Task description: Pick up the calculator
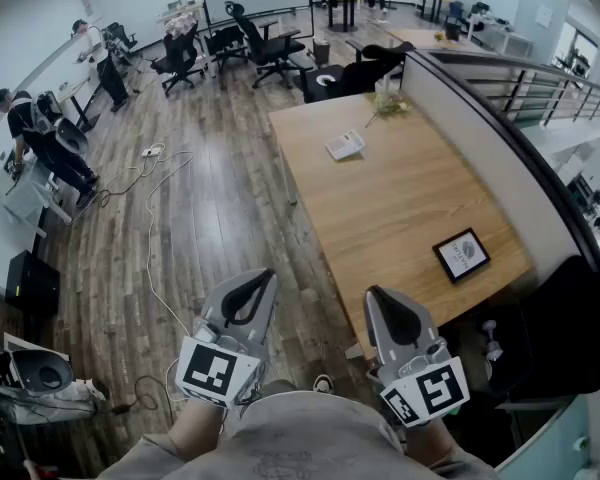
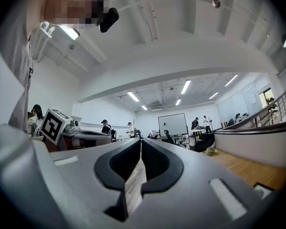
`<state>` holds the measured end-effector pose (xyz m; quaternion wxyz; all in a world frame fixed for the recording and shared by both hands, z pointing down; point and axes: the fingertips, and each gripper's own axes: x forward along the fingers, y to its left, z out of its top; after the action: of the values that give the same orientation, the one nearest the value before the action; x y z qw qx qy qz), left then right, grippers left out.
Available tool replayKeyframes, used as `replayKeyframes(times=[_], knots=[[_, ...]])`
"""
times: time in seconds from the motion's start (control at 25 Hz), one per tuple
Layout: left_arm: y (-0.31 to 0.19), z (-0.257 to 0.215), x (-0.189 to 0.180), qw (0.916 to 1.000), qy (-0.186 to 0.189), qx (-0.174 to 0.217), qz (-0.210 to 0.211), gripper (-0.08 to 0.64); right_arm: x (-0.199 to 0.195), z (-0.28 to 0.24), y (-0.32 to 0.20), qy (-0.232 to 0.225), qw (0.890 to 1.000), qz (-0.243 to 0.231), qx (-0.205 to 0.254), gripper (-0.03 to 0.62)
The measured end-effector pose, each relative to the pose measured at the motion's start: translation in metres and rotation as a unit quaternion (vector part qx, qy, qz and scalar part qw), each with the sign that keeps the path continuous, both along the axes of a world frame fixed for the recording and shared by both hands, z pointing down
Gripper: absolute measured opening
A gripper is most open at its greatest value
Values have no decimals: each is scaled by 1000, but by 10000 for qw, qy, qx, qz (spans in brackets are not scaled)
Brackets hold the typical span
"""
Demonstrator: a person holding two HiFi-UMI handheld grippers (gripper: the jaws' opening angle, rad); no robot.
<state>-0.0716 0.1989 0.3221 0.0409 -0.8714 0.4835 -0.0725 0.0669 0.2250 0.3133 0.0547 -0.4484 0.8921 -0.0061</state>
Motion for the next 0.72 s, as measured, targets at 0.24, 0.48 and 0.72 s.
replayKeyframes(times=[0.24,0.48,0.72], knots=[[-3,-4,0,10000,4,-16,-8,2,0,0,-2,-45,10000,-17,-46,18],[6,-4,3,9998,-144,99,-20,2,6,9,2,86,9999,52,-86,18],[6,-1,7,9992,-316,224,-89,2,14,9,-3,-277,9993,214,-124,158]])
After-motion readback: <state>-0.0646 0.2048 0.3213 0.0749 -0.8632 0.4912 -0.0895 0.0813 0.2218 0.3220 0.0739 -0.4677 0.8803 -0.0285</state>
